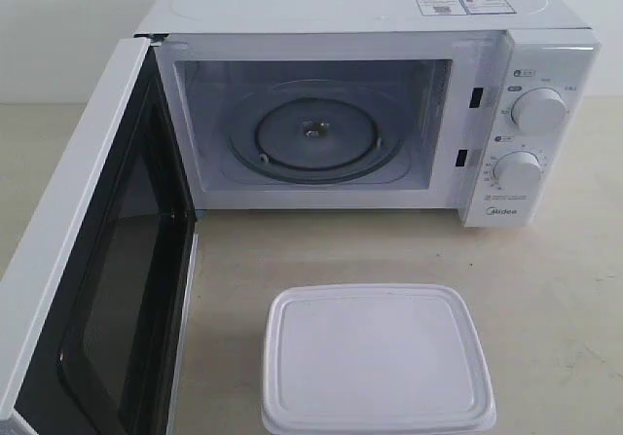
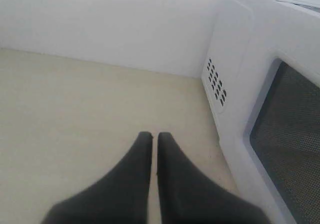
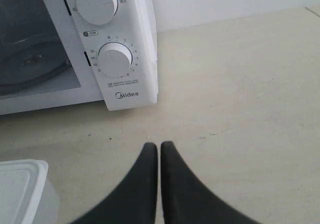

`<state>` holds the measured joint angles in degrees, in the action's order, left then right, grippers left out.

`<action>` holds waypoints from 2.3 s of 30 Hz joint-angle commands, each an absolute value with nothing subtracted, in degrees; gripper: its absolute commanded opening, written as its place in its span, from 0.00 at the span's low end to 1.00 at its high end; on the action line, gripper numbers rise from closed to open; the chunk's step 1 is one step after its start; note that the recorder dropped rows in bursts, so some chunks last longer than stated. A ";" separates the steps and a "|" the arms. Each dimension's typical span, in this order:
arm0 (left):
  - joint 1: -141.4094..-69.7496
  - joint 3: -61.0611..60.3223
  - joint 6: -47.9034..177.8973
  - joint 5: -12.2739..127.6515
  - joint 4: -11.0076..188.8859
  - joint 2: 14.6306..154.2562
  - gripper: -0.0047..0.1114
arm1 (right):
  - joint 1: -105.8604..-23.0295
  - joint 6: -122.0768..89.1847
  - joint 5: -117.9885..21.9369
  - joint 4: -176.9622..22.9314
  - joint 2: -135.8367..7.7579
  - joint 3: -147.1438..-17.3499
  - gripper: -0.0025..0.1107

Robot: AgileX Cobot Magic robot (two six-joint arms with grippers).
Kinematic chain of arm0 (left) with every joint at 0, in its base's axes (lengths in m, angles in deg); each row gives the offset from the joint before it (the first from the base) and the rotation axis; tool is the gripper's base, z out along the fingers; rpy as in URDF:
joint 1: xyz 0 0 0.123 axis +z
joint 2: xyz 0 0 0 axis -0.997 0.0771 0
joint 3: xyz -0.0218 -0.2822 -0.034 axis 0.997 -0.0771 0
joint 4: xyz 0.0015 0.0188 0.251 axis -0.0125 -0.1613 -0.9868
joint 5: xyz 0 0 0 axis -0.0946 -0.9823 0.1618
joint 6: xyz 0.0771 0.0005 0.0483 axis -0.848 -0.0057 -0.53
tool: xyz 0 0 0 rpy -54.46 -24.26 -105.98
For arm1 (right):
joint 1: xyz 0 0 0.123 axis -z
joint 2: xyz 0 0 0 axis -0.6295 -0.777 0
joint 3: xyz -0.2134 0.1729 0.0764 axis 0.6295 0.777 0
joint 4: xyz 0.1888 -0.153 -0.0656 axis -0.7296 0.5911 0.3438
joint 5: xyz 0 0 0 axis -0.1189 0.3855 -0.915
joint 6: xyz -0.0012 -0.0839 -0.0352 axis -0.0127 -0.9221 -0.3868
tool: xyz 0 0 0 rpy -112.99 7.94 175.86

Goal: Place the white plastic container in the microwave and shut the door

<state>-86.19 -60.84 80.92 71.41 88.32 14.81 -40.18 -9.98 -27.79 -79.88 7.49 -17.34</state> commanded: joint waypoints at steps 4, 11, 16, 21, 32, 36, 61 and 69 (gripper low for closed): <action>-86.14 -61.06 81.36 71.07 88.06 14.63 0.08 | -40.17 -10.03 -28.19 -79.74 7.76 -17.35 0.02; -86.14 -61.06 81.36 71.07 88.06 14.63 0.08 | -40.17 -10.03 -28.19 -79.74 7.76 -17.35 0.02; -86.14 -61.06 81.36 71.07 88.06 14.63 0.08 | -40.17 -10.03 -28.19 -79.74 7.76 -17.35 0.02; -86.14 -61.06 81.36 71.07 88.06 14.63 0.08 | -40.17 -10.03 -28.19 -79.74 7.76 -17.35 0.02; -86.14 -61.06 81.36 71.07 88.06 14.63 0.08 | -40.17 -13.28 -30.13 -76.47 7.76 -17.35 0.02; -86.14 -61.06 81.36 71.07 88.06 14.63 0.08 | -40.17 -14.36 -46.04 -75.77 7.76 -17.35 0.02; -86.14 -61.06 81.36 71.07 88.06 14.63 0.08 | -40.57 8.11 -45.49 -68.48 -26.51 -59.18 0.02; -86.14 -61.06 81.36 71.07 88.06 14.63 0.08 | -59.27 12.18 -41.97 -77.97 -37.28 -47.73 0.02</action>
